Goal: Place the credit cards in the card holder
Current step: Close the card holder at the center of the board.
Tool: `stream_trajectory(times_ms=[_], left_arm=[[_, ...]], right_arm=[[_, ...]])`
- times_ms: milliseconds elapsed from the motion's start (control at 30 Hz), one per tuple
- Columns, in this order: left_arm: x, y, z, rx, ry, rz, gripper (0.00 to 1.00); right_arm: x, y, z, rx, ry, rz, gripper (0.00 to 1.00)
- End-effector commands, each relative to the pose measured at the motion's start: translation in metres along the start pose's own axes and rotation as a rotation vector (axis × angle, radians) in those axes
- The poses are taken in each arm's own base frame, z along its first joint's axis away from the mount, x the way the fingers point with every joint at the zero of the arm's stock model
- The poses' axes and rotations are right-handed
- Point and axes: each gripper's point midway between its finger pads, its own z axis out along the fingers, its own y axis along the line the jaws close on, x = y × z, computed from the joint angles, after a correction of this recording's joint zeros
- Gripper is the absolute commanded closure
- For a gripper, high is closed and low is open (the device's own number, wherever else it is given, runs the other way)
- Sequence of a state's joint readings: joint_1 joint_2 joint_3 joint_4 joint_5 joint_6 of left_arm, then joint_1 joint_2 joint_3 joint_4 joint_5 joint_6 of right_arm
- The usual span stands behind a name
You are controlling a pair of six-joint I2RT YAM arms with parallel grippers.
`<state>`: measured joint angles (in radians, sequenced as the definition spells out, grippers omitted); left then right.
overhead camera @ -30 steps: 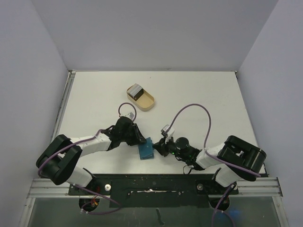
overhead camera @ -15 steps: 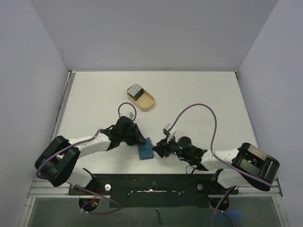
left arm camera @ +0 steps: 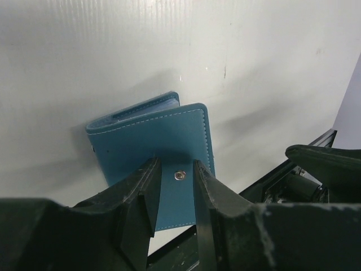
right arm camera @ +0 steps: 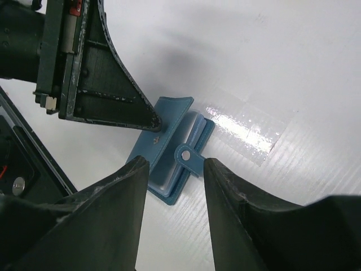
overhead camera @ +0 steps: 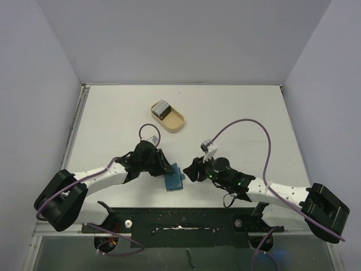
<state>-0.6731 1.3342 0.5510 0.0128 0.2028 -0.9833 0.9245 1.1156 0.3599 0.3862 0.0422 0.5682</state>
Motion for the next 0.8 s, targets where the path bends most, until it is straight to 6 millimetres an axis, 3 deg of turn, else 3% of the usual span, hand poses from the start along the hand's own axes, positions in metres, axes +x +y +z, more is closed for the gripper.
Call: stream_trajectory(times_ms=[0, 233, 500, 767], left_arm=[[0.000, -0.015, 0.003, 0.071, 0.001, 0.004, 0.72], [0.008, 0.009, 0.010, -0.024, 0.016, 0.032, 0.74], [0.013, 0.020, 0.017, -0.091, 0.040, 0.053, 0.77], [0.012, 0.020, 0.015, -0.078, 0.013, -0.003, 0.80]], right_arm=[[-0.026, 0.009, -0.001, 0.030, -0.044, 0.075, 0.56], [-0.014, 0.012, 0.008, 0.038, 0.018, 0.166, 0.56], [-0.005, 0.017, 0.021, 0.029, 0.068, 0.220, 0.56], [0.002, 0.013, 0.026, 0.047, 0.094, 0.226, 0.64]])
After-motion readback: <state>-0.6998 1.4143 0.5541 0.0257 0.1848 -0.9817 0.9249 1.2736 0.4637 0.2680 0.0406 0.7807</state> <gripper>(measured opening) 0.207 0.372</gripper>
